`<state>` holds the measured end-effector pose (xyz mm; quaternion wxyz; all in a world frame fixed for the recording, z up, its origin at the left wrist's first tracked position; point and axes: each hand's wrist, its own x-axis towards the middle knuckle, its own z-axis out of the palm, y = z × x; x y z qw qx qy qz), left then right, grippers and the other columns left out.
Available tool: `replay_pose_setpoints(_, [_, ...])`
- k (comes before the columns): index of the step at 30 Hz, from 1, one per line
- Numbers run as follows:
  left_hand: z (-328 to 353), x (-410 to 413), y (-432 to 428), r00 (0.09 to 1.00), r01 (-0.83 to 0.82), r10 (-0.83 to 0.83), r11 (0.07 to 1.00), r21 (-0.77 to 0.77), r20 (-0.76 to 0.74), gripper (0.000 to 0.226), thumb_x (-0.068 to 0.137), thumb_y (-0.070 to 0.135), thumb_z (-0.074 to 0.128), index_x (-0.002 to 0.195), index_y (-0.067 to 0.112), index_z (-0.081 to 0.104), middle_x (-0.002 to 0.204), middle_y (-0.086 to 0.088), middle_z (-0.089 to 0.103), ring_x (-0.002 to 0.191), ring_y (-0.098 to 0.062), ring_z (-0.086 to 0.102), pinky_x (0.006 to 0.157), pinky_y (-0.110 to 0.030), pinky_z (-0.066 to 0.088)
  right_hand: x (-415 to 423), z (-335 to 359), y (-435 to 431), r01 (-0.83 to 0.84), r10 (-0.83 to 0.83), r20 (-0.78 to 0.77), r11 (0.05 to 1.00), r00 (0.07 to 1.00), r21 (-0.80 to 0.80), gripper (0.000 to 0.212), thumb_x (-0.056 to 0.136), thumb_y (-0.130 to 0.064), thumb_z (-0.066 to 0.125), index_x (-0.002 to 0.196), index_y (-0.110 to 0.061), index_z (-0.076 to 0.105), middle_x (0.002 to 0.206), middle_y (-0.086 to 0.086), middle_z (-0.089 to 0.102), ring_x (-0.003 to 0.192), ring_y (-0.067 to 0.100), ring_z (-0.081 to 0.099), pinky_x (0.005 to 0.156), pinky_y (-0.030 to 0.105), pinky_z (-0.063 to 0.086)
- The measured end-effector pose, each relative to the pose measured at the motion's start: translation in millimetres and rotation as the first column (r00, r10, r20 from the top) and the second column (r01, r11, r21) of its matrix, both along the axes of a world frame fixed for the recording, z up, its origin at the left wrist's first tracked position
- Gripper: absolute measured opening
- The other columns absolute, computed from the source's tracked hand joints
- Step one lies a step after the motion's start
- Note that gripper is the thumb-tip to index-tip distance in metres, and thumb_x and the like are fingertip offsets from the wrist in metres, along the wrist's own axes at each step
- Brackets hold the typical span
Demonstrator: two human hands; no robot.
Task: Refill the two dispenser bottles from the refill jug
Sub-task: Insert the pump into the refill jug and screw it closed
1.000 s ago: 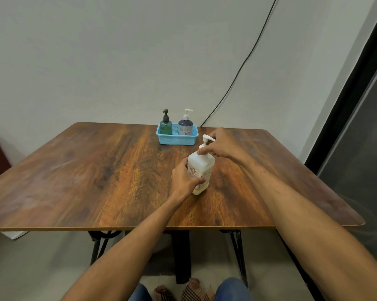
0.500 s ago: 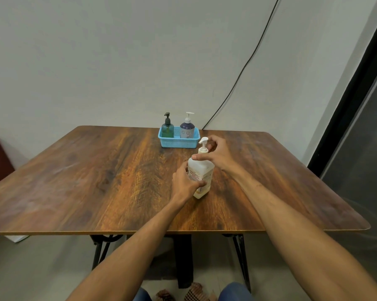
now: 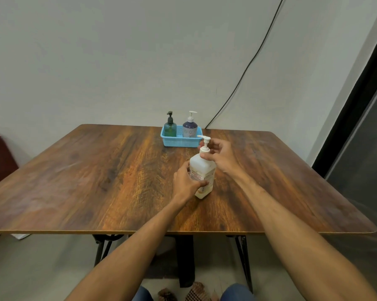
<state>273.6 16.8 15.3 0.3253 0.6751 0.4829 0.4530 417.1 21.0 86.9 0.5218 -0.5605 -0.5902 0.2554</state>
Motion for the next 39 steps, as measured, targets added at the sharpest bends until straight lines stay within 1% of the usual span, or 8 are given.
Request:
replay_pose_setpoints(5, [-1, 1, 0, 1.0, 0.005, -0.005, 1.0, 0.003, 0.015, 0.073, 0.062, 0.021, 0.093, 0.126, 0.017, 0.058, 0.112, 0.009, 0.066, 0.102, -0.007, 0.062, 0.08, -0.018, 0.049, -10, -1, 3, 0.063, -0.063, -0.006, 0.997, 0.998, 0.034, 0.044, 0.065, -0.013, 0.091, 0.1, -0.008, 0.065, 0.092, 0.0, 0.069, 0.078, 0.008, 0.064, 0.062, 0.013, 0.05])
replay_pose_setpoints(10, [-1, 0, 2, 1.0, 0.001, -0.001, 1.0, 0.004, 0.017, 0.073, 0.062, 0.02, 0.093, 0.126, 0.016, 0.058, 0.117, 0.003, 0.068, 0.099, -0.003, 0.058, 0.08, -0.015, 0.047, -8, 1, 2, -0.03, 0.028, -0.1, 0.999, 0.995, -0.014, 0.049, 0.077, 0.002, 0.079, 0.123, -0.002, 0.063, 0.111, 0.009, 0.073, 0.102, 0.018, 0.071, 0.092, 0.034, 0.058])
replay_pose_setpoints(17, [-1, 1, 2, 1.0, 0.003, -0.003, 1.0, -0.006, 0.026, 0.072, 0.063, 0.021, 0.092, 0.126, 0.016, 0.058, 0.12, -0.001, 0.068, 0.104, -0.008, 0.06, 0.09, -0.029, 0.053, -13, -2, 6, 0.078, -0.075, -0.085, 0.996, 0.994, 0.031, 0.047, 0.062, -0.009, 0.092, 0.104, -0.007, 0.07, 0.097, 0.005, 0.074, 0.09, 0.021, 0.072, 0.079, 0.034, 0.061])
replay_pose_setpoints(22, [-1, 0, 3, 1.0, -0.011, 0.011, 1.0, -0.008, 0.02, 0.076, 0.059, 0.023, 0.094, 0.127, 0.018, 0.059, 0.117, 0.003, 0.069, 0.108, -0.012, 0.062, 0.097, -0.039, 0.053, 5, 3, 3, -0.142, 0.124, -0.164, 0.984, 0.979, -0.108, 0.037, 0.077, 0.005, 0.078, 0.11, -0.007, 0.07, 0.107, 0.007, 0.075, 0.102, 0.019, 0.072, 0.093, 0.041, 0.057])
replay_pose_setpoints(26, [0, 1, 3, 1.0, -0.009, 0.009, 1.0, -0.009, 0.013, 0.077, 0.06, 0.021, 0.093, 0.129, 0.017, 0.058, 0.12, 0.0, 0.069, 0.103, -0.006, 0.059, 0.091, -0.028, 0.053, 6, 3, 2, -0.042, 0.034, -0.131, 0.998, 0.991, -0.056, 0.038, 0.066, -0.004, 0.089, 0.1, -0.006, 0.073, 0.095, 0.006, 0.077, 0.092, 0.021, 0.073, 0.084, 0.039, 0.06])
replay_pose_setpoints(29, [1, 0, 2, 1.0, -0.013, 0.013, 1.0, -0.027, 0.021, 0.075, 0.061, 0.02, 0.093, 0.128, 0.017, 0.058, 0.118, 0.001, 0.069, 0.102, -0.007, 0.061, 0.085, -0.022, 0.05, -6, 2, 2, 0.036, -0.037, -0.053, 0.999, 0.998, -0.02, 0.046, 0.062, -0.012, 0.093, 0.102, -0.007, 0.071, 0.095, 0.002, 0.073, 0.085, 0.012, 0.069, 0.071, 0.023, 0.058])
replay_pose_setpoints(34, [1, 0, 2, 1.0, -0.018, 0.018, 1.0, -0.024, 0.018, 0.075, 0.062, 0.02, 0.093, 0.129, 0.015, 0.058, 0.122, -0.001, 0.068, 0.104, -0.006, 0.059, 0.083, -0.02, 0.049, 6, 2, 5, -0.096, 0.083, -0.145, 0.992, 0.986, -0.085, 0.046, 0.075, -0.001, 0.082, 0.118, -0.007, 0.067, 0.106, 0.005, 0.076, 0.103, 0.018, 0.071, 0.095, 0.043, 0.056])
replay_pose_setpoints(39, [-1, 0, 2, 1.0, -0.024, 0.024, 1.0, -0.01, 0.014, 0.076, 0.059, 0.024, 0.094, 0.127, 0.018, 0.059, 0.118, 0.001, 0.069, 0.106, -0.01, 0.062, 0.094, -0.034, 0.054, -8, -1, 5, 0.095, -0.097, -0.067, 0.995, 0.993, -0.029, 0.049, 0.057, -0.017, 0.096, 0.094, -0.004, 0.067, 0.085, 0.002, 0.069, 0.073, 0.012, 0.063, 0.068, 0.029, 0.057])
